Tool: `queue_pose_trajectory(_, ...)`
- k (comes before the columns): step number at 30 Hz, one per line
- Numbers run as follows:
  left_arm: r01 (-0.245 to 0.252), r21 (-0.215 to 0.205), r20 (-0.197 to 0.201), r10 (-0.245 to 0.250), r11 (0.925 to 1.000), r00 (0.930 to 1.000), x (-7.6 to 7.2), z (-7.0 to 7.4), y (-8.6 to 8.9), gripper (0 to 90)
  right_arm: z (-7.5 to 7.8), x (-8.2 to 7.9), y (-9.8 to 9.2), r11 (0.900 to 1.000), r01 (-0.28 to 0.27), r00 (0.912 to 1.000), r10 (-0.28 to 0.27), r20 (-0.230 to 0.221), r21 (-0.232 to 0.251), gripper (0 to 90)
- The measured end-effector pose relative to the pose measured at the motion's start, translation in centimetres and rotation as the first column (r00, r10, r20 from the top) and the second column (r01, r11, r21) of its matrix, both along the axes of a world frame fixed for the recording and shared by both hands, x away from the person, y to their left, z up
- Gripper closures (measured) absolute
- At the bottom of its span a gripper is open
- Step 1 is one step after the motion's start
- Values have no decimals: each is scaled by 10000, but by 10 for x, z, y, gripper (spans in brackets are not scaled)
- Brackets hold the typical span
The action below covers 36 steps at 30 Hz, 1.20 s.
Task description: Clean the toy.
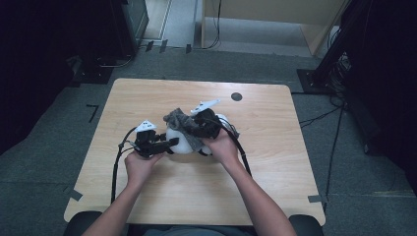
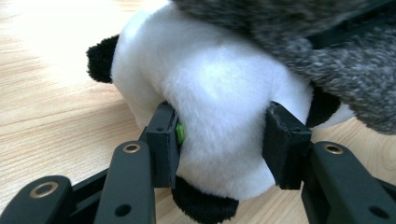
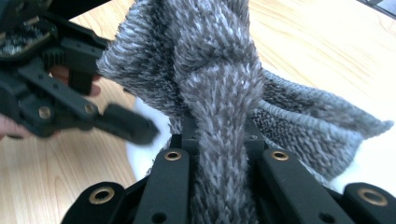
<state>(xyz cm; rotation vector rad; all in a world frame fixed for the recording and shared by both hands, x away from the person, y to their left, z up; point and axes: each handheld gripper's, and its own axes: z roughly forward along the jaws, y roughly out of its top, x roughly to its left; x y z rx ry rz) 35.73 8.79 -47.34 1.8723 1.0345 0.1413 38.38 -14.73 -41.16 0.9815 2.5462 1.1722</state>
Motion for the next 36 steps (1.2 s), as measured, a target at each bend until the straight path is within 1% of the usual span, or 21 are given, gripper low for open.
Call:
queue_pose_trajectory(5, 79, 7, 39, -79, 10000, 10000, 0, 0, 0, 528, 0, -7, -20, 9998, 180, 9998, -180, 16, 13, 797)
queue_pose_trajectory(12, 100, -127, -25, -101, 9999, 9999, 1, -1, 1, 531, 4, -14, -41, 9993, 368, 9992, -368, 137, 20, 797)
queue_pose_trajectory(17, 158, -157, -60, -159, 9998, 9999, 1, -1, 2, 533, 5, -23, -59, 9984, 540, 9982, -544, 252, 164, 797)
queue_pose_trajectory(22, 135, -208, -64, -137, 9997, 9999, 2, -1, 2, 534, 5, -27, -78, 9960, 824, 9964, -831, 184, 352, 796)
queue_pose_trajectory(28, 158, -172, -26, -159, 9997, 9999, 2, -1, 2, 533, 3, -32, -92, 9930, 1079, 9937, -1091, 241, 477, 795)
queue_pose_trajectory(31, 180, -169, -17, -181, 9997, 9998, 2, -1, 3, 535, 1, -34, -99, 9907, 1240, 9919, -1252, 192, 552, 794)
queue_pose_trajectory(35, 177, -156, -15, -177, 9997, 9998, 2, 0, 2, 535, -1, -37, -103, 9874, 1417, 9897, -1429, 119, 706, 794)
queue_pose_trajectory(36, 160, -148, -34, -160, 9998, 9999, 2, 0, 2, 535, 0, -38, -102, 9880, 1376, 9900, -1395, 221, 706, 795)
